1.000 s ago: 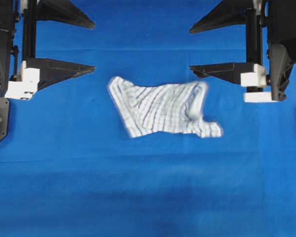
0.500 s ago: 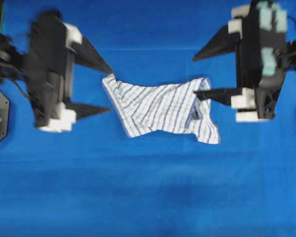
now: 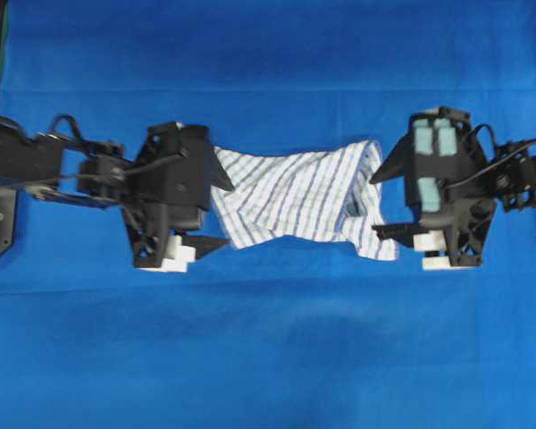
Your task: Lift the towel with both arms.
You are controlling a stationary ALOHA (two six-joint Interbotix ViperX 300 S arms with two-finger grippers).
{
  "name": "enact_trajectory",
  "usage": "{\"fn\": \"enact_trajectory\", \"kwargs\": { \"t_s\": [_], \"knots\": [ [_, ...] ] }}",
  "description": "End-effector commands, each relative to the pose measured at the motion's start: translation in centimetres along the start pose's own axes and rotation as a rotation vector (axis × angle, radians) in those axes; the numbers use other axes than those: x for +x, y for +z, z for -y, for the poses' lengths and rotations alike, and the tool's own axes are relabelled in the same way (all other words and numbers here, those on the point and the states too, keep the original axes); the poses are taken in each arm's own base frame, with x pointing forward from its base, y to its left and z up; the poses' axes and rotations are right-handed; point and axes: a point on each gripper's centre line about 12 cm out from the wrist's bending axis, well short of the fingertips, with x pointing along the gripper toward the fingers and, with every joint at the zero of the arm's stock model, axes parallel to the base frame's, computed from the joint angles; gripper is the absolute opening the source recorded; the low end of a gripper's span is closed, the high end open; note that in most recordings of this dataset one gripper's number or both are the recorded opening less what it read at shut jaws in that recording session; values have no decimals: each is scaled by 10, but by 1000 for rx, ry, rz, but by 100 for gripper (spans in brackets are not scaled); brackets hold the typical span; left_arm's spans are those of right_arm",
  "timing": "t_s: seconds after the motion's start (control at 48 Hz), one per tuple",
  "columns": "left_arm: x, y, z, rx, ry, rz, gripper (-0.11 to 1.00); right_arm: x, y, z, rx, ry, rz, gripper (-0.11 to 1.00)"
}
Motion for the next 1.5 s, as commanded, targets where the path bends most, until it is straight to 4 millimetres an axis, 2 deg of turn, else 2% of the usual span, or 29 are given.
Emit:
{"fn": "enact_trajectory", "kwargs": {
  "t_s": [0.0, 0.187, 0.333, 0.687, 1.0, 1.125, 1.187, 1.25, 1.396, 1.437, 1.479],
  "knots": [
    [14, -5, 2, -5, -2, 14, 92, 8, -7, -3, 1, 10, 0, 68],
    [53, -38, 5, -48, -5, -67, 92, 40, -33, -8, 21, 25, -50, 68],
    [71, -52, 7, -82, -7, -89, 92, 65, -52, -12, 34, 42, -70, 68],
    [95, -80, 10, -84, -8, -120, 92, 104, -82, -18, 77, 58, -127, 68],
    [98, -83, 6, -107, 3, -126, 88, 121, -95, -17, 108, 56, -161, 68],
    [97, -83, 6, -113, 3, -129, 74, 122, -95, -17, 108, 55, -161, 67],
    [97, -84, 6, -112, 2, -137, 59, 122, -94, -16, 109, 54, -159, 65],
    [96, -84, 7, -109, 1, -147, 39, 122, -93, -16, 107, 54, -158, 59],
    [92, -78, 4, -112, 4, -167, 6, 121, -91, -16, 98, 54, -154, 20],
    [91, -76, 3, -116, 7, -170, 4, 120, -91, -16, 94, 55, -151, 8],
    [90, -72, 2, -117, 7, -167, 4, 120, -89, -16, 91, 56, -147, 3]
  ]
}}
